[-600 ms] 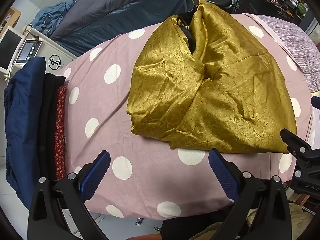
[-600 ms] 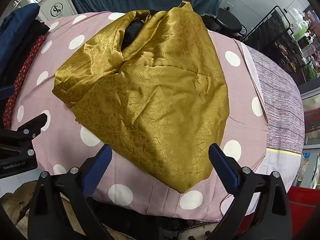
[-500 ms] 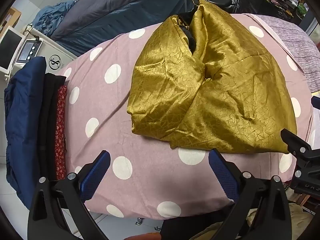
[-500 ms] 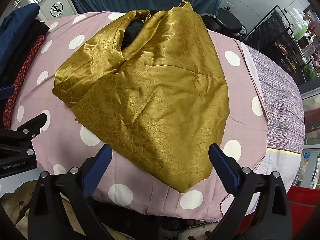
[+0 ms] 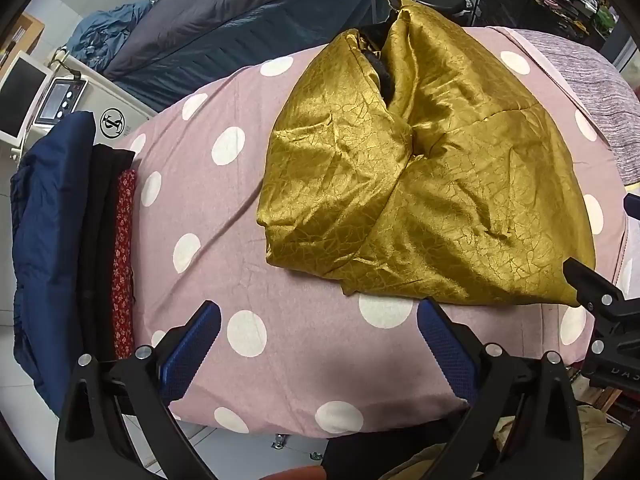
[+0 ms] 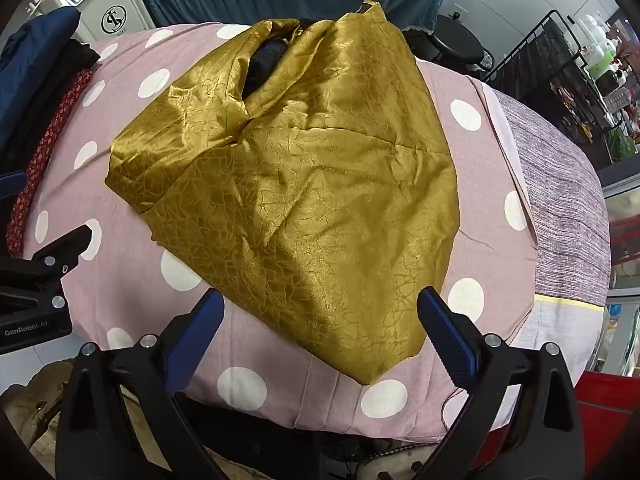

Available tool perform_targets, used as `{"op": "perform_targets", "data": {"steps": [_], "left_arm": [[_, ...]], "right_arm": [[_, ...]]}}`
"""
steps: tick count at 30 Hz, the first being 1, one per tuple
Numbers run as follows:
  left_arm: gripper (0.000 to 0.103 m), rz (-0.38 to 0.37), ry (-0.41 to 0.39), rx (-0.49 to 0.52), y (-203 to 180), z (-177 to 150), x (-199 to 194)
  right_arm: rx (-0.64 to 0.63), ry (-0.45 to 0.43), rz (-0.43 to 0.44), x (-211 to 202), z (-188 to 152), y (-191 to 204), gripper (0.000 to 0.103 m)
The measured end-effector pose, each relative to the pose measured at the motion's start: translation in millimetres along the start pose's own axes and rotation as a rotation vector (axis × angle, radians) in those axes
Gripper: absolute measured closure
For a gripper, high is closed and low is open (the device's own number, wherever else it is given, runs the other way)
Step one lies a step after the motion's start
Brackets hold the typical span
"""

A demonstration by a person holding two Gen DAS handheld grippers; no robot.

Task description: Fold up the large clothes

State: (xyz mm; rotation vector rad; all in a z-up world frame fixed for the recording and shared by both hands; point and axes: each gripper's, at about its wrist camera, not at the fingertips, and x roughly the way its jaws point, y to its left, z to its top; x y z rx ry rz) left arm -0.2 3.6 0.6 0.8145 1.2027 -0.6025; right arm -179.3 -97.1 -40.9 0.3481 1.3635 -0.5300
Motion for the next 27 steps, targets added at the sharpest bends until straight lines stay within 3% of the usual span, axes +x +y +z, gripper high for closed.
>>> {"op": "perform_targets", "data": {"steps": [27], "left_arm": [[0.006,0.002,0.025,0.019,-3.0,-2.7,6.4]], "right_arm": [[0.005,0.011,0.009,5.9,-1.8,-1.2,0.007]]}}
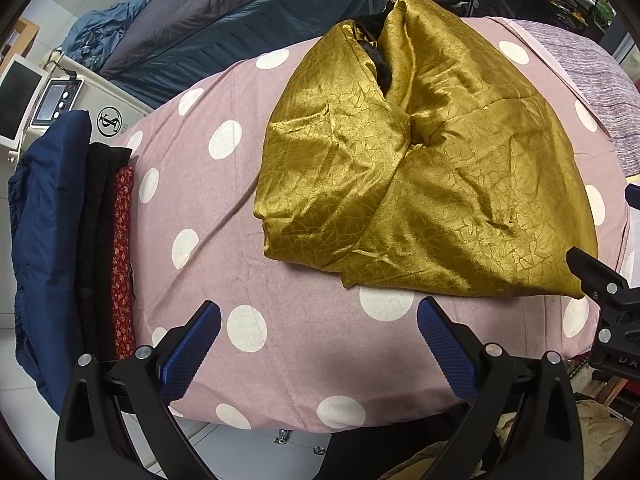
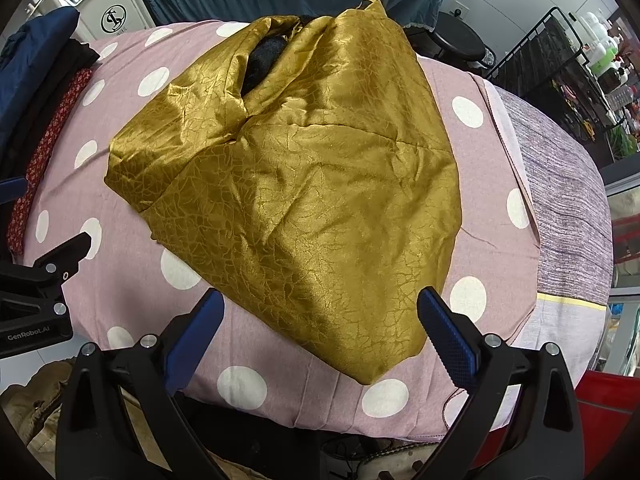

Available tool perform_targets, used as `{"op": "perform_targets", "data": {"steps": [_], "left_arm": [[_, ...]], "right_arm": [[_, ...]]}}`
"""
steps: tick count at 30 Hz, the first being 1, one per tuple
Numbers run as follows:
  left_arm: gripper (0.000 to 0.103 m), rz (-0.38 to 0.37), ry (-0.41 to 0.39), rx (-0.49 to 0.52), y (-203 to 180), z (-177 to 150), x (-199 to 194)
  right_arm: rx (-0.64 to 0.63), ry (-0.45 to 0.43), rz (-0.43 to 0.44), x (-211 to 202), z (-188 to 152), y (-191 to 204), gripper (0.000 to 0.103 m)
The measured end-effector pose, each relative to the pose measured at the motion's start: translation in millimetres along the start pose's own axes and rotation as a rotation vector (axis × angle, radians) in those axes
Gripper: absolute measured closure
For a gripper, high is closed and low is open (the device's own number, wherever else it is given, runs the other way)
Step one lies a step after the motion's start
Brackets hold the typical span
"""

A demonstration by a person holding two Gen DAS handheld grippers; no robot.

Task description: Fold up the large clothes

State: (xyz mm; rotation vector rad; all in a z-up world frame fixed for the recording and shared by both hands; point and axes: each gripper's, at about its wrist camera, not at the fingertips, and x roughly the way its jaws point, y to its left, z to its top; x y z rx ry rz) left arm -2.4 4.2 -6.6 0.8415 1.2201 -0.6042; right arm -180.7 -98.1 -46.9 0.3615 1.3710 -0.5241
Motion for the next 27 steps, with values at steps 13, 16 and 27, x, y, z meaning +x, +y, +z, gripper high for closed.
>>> {"op": "perform_targets", "data": {"steps": [13,16,27], "left_arm": [[0.006,-0.006,0.008,-0.010,1.2,-1.7,1.4],[0.006,-0.006,0.007,-0.012,1.7,-1.6,1.3],[0.006,-0.008,0.013,-0.014,2.6,-2.0,2.8]], "right_arm": [[-0.001,0.001,0.002,1.4,-1.4,-1.8,0.007],[-0.001,0.001,0.001,1.9,-1.7,-1.4,0.007],[0.000,0.005,0.003,4.6,-3.4,-0.4,0.007]]}}
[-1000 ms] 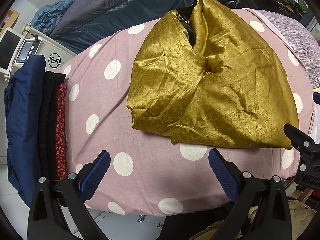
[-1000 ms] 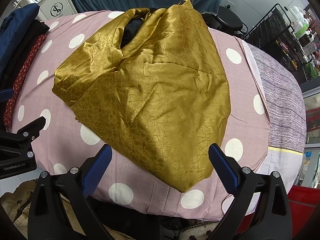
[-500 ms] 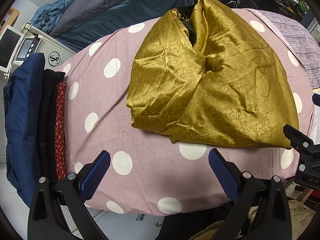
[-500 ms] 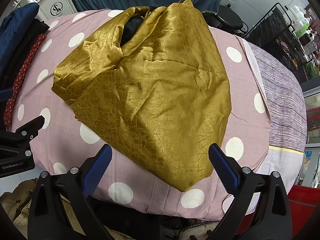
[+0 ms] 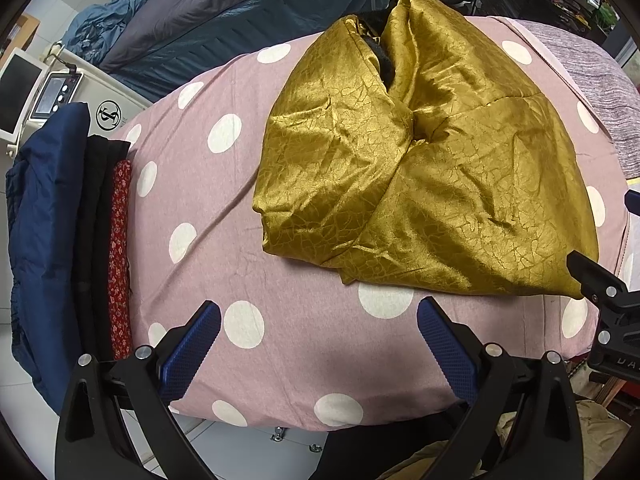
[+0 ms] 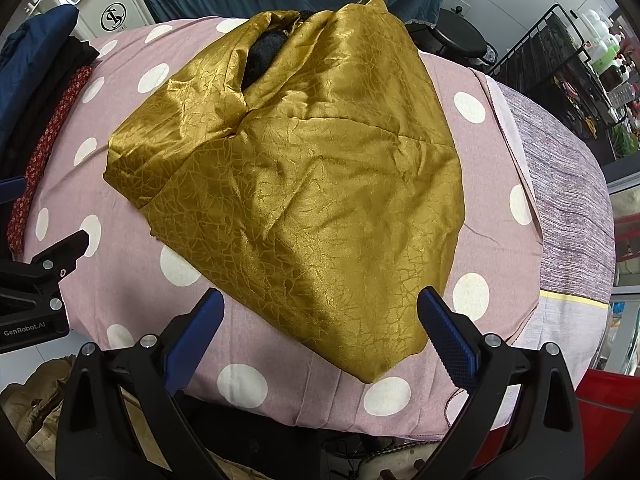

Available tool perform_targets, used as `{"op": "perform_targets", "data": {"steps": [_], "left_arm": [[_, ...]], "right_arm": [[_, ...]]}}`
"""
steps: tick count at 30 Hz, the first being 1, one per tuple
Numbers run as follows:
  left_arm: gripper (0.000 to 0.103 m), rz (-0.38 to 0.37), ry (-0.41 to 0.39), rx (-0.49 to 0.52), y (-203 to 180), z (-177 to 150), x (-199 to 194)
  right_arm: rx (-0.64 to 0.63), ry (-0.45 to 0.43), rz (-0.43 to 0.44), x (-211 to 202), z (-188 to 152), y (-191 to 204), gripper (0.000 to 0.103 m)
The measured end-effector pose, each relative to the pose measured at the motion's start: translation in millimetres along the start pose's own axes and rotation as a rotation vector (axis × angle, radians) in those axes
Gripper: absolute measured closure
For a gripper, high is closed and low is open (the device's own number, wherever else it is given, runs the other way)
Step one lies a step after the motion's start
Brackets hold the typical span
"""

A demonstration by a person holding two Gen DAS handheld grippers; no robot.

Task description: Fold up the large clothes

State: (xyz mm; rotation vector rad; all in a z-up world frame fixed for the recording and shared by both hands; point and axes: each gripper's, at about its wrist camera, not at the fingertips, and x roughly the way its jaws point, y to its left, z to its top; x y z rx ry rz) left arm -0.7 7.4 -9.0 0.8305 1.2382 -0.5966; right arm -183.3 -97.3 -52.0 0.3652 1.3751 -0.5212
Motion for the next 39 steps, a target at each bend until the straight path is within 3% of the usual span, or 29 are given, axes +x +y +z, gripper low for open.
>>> {"op": "perform_targets", "data": {"steps": [17,39], "left_arm": [[0.006,-0.004,0.004,-0.004,0.0,1.0,3.4],[0.006,-0.033,0.075,0.025,-5.8,17.3,32.5]], "right_arm": [[0.002,0.009,0.003,2.3,1.4,0.1,0.007],[0.022,0.067,0.021,27.9,17.3,-7.1,0.007]]}}
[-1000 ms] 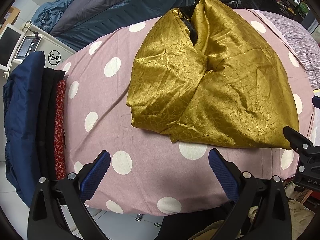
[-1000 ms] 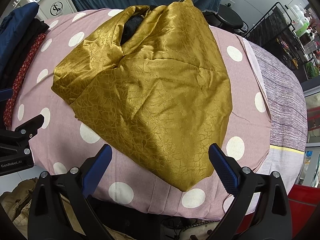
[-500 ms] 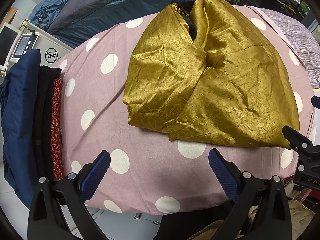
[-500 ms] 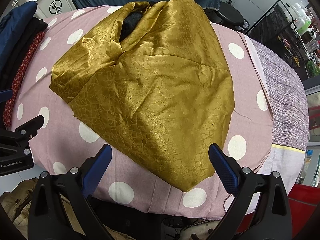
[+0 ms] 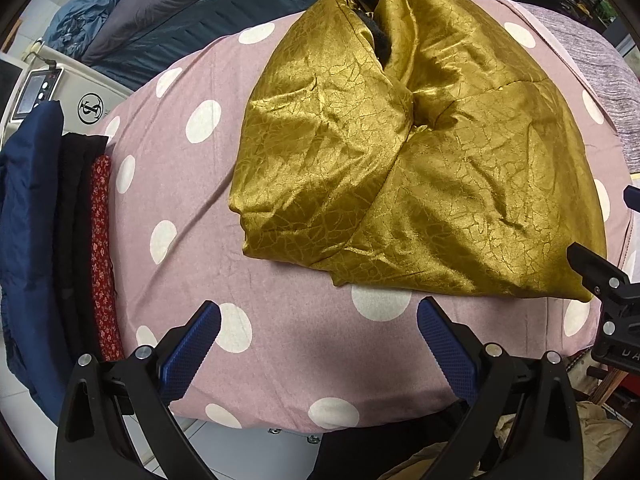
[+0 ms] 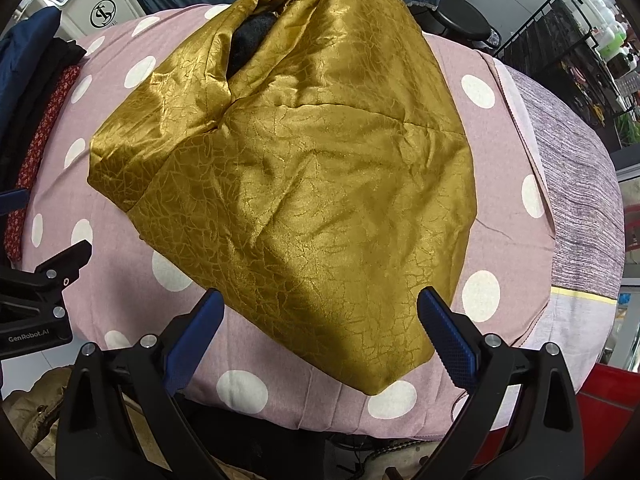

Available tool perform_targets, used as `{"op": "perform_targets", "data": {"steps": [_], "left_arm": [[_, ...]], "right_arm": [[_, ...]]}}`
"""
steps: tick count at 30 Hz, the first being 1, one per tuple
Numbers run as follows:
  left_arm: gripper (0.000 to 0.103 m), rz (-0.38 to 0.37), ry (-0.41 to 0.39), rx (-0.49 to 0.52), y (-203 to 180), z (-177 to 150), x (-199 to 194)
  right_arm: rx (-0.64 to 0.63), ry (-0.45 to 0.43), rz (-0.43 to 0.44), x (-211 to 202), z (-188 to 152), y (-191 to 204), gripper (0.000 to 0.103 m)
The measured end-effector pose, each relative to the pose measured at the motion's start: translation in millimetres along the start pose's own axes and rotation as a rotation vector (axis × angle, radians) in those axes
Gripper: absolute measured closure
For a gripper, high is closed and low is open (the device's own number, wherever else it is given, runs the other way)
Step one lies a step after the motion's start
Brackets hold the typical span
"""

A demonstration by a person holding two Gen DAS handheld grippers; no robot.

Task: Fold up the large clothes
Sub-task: 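Lower both grippers onto the gold jacket and pinch its fabric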

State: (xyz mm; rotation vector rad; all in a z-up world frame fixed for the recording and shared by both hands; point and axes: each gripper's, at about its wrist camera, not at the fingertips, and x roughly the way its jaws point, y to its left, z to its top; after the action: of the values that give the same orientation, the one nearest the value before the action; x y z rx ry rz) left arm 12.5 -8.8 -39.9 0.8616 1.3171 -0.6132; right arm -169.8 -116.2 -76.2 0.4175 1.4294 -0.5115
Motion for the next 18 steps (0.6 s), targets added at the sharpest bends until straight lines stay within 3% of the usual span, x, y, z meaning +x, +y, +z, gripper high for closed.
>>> {"op": "perform_targets", "data": {"steps": [12,18], "left_arm": [[0.006,-0.029,0.023,0.023,0.7,25.1,16.8],[0.006,-0.102,-0.055,-0.025,25.3,65.7,7.4]], "right_arm": [[0.001,0.027,0.025,15.5,20.6,-6.2,0.007],[0.059,-0.089,0.109,4.0,52.4,-30.7,0.007]]}}
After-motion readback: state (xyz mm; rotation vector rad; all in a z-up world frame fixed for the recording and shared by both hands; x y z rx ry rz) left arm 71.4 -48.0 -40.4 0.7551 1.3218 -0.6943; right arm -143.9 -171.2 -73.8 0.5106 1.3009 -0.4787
